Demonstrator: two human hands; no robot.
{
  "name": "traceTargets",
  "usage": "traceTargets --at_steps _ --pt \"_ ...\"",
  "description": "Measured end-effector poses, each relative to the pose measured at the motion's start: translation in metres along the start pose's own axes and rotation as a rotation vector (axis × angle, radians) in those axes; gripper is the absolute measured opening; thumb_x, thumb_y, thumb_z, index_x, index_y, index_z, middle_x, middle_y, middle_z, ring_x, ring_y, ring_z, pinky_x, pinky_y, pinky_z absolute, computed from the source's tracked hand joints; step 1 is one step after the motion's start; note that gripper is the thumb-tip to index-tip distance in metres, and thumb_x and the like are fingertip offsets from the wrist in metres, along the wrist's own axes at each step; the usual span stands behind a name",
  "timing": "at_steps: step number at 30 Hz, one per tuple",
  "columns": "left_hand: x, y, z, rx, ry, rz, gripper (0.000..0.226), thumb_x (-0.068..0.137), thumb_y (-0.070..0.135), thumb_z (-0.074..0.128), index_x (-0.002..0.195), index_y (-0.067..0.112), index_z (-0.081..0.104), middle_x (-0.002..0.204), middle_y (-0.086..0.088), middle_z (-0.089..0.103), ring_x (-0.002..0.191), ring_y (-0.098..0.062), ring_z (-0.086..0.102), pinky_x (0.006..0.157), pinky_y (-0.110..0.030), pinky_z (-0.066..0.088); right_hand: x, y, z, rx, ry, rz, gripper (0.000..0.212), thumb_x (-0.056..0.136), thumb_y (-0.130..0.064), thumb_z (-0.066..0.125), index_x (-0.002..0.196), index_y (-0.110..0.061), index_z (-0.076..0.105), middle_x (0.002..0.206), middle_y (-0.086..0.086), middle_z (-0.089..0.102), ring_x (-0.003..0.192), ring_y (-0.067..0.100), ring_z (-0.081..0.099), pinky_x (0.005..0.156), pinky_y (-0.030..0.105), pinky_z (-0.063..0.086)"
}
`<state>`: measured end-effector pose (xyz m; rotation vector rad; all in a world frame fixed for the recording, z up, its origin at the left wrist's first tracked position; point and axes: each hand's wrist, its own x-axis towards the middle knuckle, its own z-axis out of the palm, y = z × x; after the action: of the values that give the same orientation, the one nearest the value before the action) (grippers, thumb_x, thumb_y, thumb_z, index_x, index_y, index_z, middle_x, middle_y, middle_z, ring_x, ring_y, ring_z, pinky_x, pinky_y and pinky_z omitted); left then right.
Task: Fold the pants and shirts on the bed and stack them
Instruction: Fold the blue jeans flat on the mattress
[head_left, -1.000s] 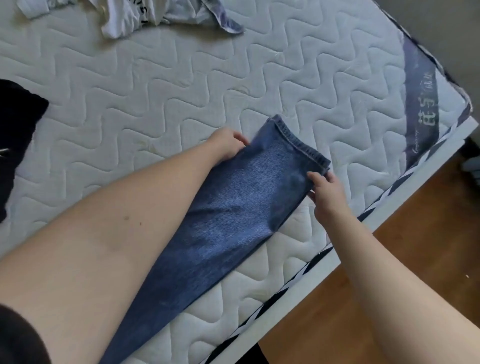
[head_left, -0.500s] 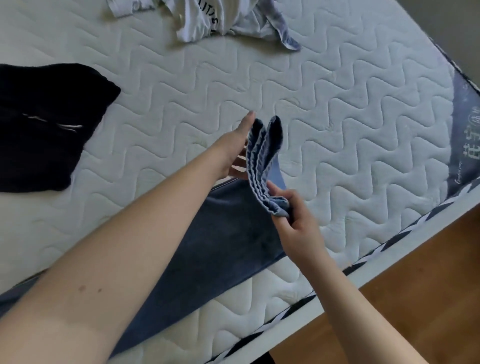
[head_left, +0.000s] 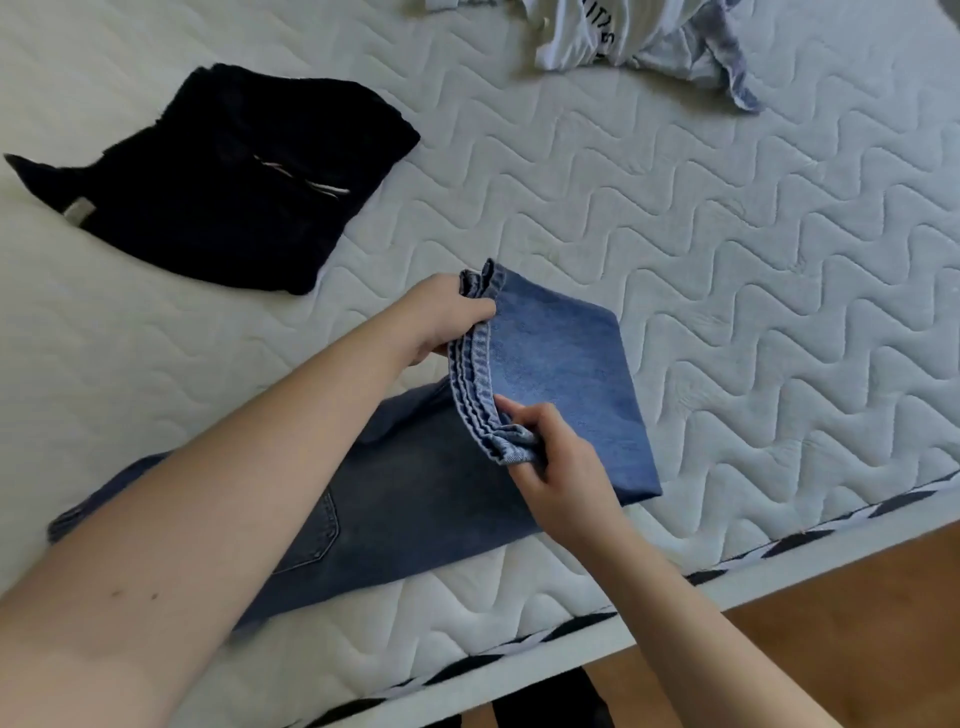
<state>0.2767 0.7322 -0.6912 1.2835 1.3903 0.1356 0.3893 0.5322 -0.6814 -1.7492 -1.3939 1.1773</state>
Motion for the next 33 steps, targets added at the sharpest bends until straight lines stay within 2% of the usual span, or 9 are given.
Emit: traceTargets --at_steps 4,8,11,13,16,18,23,28,33 --pt "-0.019 -0.052 -0.018 -0.114 0.02 -0.061 0.007 0.084 0.013 0.062 0.082 0.019 0.064 0.075 0.0 0.069 0.068 -0.015 0.066 0.056 -0.023 0.051 -0.01 0.005 0.038 -0.087 -0.053 0.023 0.027 0.087 -0.013 0.057 0.112 -0.022 0.054 0.131 -0.031 0.053 0.12 -0.003 0.051 0.09 0.012 0.038" --pt "-0.031 -0.115 -0.025 -0.214 0.134 -0.123 0.01 0.082 0.016 0.07 0.09 0.021 0.066 0.095 -0.003 0.072 0.087 -0.02 0.069 0.072 -0.03 0.057 -0.02 0.017 0.07 -0.226 -0.144 0.014 0.034 0.083 -0.005 0.058 0.115 -0.016 0.057 0.135 -0.013 0.056 0.125 0.005 0.046 0.092 0.002 0.028" --pt "-0.039 -0.156 -0.024 -0.224 0.204 -0.213 0.031 0.078 0.021 0.073 0.107 0.013 0.066 0.103 -0.01 0.071 0.093 -0.027 0.068 0.085 -0.046 0.057 -0.027 0.028 0.093 -0.385 -0.218 -0.059 0.037 0.079 -0.004 0.061 0.116 -0.009 0.06 0.136 0.001 0.056 0.131 0.019 0.046 0.107 0.026 0.033" --pt "-0.044 -0.175 -0.02 -0.193 0.251 -0.242 0.043 0.077 0.023 0.075 0.115 0.013 0.061 0.109 -0.008 0.068 0.095 -0.025 0.066 0.086 -0.042 0.056 -0.032 0.035 0.107 -0.462 -0.265 -0.074 0.036 0.082 -0.008 0.062 0.118 -0.008 0.06 0.141 0.003 0.053 0.136 0.022 0.043 0.111 0.036 0.033" --pt "-0.046 -0.188 -0.013 -0.08 0.356 -0.199 0.06 0.077 0.027 0.077 0.128 0.014 0.048 0.113 -0.003 0.062 0.096 -0.018 0.059 0.08 -0.027 0.046 -0.036 0.048 0.125 -0.594 -0.353 -0.097 0.046 0.091 -0.021 0.057 0.137 -0.015 0.051 0.153 0.0 0.04 0.143 0.021 0.033 0.117 0.036 0.025" --pt "-0.044 -0.187 -0.01 0.029 0.391 -0.151 0.06 0.08 0.037 0.075 0.128 0.015 0.047 0.111 -0.001 0.059 0.094 -0.016 0.056 0.077 -0.025 0.04 -0.035 0.057 0.131 -0.659 -0.403 -0.078 0.054 0.096 -0.026 0.05 0.148 -0.019 0.039 0.158 -0.001 0.03 0.147 0.02 0.024 0.118 0.035 0.018" --pt "-0.035 -0.175 -0.013 0.329 0.432 -0.122 0.044 0.085 0.058 0.062 0.102 0.018 0.054 0.093 0.003 0.06 0.086 -0.021 0.056 0.067 -0.031 0.04 -0.028 0.073 0.128 -0.784 -0.472 -0.041 0.059 0.098 -0.033 0.042 0.154 -0.022 0.026 0.163 0.0 0.018 0.149 0.02 0.016 0.12 0.038 0.013" --pt "-0.024 -0.168 -0.024 0.372 0.309 -0.117 0.024 0.084 0.032 0.067 0.097 0.017 0.053 0.094 0.001 0.059 0.085 -0.021 0.054 0.067 -0.029 0.036 -0.029 0.082 0.127 -0.843 -0.567 -0.079 0.061 0.099 -0.037 0.039 0.156 -0.024 0.021 0.165 0.003 0.007 0.151 0.022 0.007 0.12 0.041 0.01" --pt "-0.026 -0.162 -0.023 0.573 0.24 -0.016 0.024 0.086 0.018 0.064 0.102 0.019 0.046 0.096 -0.002 0.057 0.081 -0.022 0.052 0.063 -0.031 0.036 -0.039 0.088 0.119 -0.929 -0.53 -0.154 0.061 0.098 -0.018 0.042 0.156 -0.023 0.022 0.163 0.005 0.017 0.149 0.023 0.016 0.12 0.042 0.015"
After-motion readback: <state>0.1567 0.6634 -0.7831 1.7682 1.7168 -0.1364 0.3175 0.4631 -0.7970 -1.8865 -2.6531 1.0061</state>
